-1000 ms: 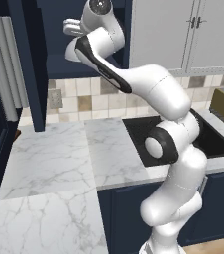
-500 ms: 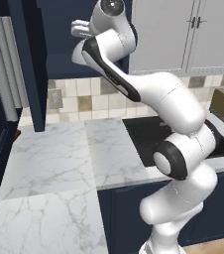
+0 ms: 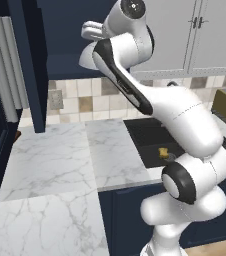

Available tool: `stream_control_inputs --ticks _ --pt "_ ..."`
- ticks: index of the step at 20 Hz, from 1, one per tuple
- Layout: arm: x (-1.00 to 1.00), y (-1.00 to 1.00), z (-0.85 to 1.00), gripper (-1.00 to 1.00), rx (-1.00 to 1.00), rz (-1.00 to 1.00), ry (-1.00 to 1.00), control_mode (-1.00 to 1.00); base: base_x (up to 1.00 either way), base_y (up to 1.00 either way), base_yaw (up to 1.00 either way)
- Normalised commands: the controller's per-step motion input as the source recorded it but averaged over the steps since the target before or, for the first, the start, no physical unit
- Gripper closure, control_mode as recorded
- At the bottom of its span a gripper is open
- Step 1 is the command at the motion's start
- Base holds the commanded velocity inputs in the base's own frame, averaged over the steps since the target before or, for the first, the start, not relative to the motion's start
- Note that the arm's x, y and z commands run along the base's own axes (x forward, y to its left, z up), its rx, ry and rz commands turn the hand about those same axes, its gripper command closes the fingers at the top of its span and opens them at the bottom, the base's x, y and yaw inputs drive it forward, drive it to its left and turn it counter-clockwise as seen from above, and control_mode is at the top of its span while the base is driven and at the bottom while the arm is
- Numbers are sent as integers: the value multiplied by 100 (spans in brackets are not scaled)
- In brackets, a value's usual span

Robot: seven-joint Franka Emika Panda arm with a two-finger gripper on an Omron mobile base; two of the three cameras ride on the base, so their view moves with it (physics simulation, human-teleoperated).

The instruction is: Open the cabinet, pick the kettle from the cabinet, and place it in the sink.

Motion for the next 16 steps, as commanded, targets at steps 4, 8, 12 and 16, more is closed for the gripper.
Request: stream_control_inputs --ticks 4,8,12,16 --pt "-56 -23 5 100 2 7 0 -100 0 0 0" --pt "-54 -23 6 100 0 10 -1 -100 0 0 0" --pt "-52 -25 6 100 0 13 -1 -100 0 0 0" --pt "-49 -24 7 100 0 13 0 -100 0 0 0"
